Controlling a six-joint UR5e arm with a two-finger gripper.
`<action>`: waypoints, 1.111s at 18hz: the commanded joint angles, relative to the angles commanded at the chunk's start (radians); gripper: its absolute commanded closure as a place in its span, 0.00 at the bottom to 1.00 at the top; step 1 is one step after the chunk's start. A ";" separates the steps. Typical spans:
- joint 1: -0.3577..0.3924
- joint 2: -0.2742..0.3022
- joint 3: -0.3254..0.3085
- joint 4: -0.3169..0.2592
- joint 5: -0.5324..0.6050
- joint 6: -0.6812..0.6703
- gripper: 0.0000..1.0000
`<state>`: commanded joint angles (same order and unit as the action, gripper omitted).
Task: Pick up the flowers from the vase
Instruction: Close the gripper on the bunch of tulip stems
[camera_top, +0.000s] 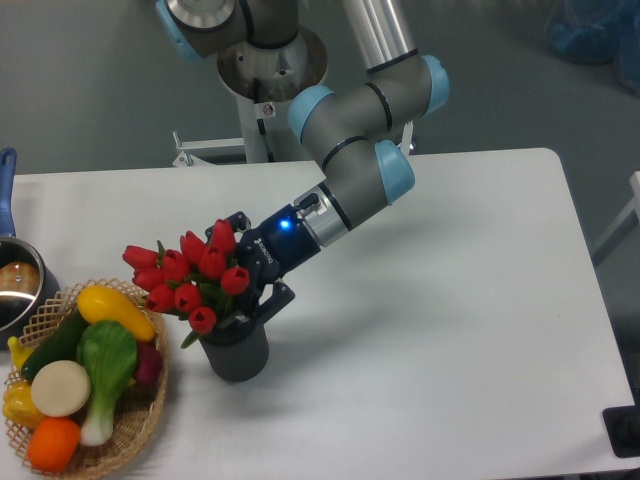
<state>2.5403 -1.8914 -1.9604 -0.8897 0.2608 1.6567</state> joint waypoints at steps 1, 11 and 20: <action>-0.002 0.000 0.000 0.000 -0.002 0.000 0.00; 0.011 0.000 0.002 0.000 -0.034 -0.045 0.00; 0.005 -0.009 0.008 0.008 -0.028 -0.037 0.00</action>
<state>2.5449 -1.9006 -1.9528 -0.8820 0.2332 1.6199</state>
